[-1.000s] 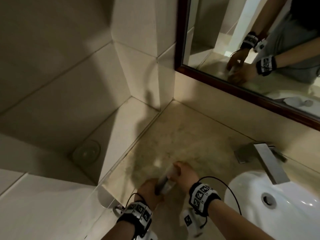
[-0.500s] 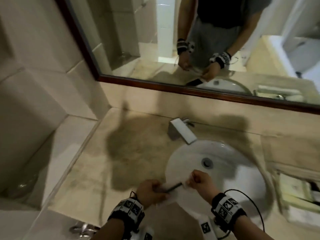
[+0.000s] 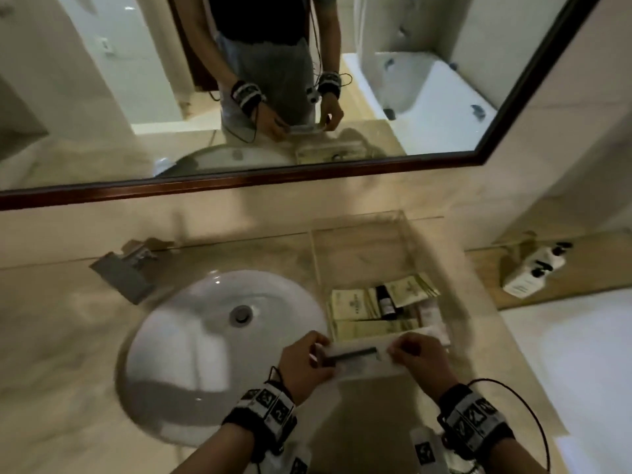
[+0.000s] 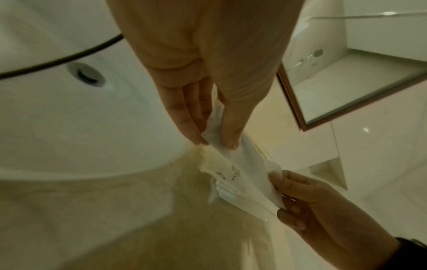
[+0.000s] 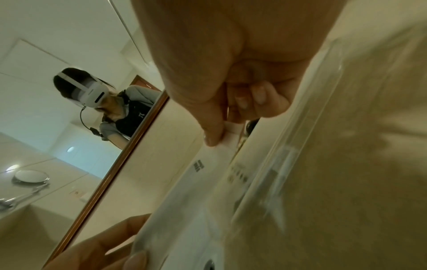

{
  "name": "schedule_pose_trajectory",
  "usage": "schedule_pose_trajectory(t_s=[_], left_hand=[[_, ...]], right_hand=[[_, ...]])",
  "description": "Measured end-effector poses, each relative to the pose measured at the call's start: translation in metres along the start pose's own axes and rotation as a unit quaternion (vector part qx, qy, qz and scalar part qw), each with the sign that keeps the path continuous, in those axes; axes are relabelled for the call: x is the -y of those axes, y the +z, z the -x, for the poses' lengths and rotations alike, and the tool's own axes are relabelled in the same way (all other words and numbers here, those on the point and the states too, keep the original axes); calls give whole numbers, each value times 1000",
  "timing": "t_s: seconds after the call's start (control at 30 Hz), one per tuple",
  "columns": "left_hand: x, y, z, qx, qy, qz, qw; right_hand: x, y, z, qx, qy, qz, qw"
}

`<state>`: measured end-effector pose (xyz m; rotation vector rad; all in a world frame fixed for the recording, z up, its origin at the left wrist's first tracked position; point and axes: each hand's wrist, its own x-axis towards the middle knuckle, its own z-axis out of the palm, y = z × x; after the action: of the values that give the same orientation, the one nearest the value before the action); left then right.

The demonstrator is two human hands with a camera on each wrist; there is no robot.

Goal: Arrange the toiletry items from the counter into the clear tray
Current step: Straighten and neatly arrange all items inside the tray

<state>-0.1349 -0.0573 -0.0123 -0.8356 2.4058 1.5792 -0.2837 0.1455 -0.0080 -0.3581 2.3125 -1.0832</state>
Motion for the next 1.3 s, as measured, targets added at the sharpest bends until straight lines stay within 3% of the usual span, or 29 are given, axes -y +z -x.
schedule_pose_trajectory(t_s=[0.2, 0.37, 0.57, 0.83, 1.07, 1.3], left_hand=[[-34, 29, -45, -41, 18, -67, 997], [-33, 28, -67, -37, -4, -147, 988], [-27, 29, -79, -38, 47, -260, 964], [-27, 38, -77, -69, 35, -244, 967], [-24, 32, -54, -113, 16, -197, 974], [-18, 33, -40, -107, 42, -209, 971]], right_hand=[[-10, -34, -40, -46, -3, 37, 998], [-5, -33, -66, -26, 3, 84, 996], [7, -30, -80, 21, 15, 183, 983], [-2, -34, -83, 9, 37, 154, 987], [-18, -65, -72, -81, 18, 44, 996], [-58, -96, -56, -104, 60, 61, 991]])
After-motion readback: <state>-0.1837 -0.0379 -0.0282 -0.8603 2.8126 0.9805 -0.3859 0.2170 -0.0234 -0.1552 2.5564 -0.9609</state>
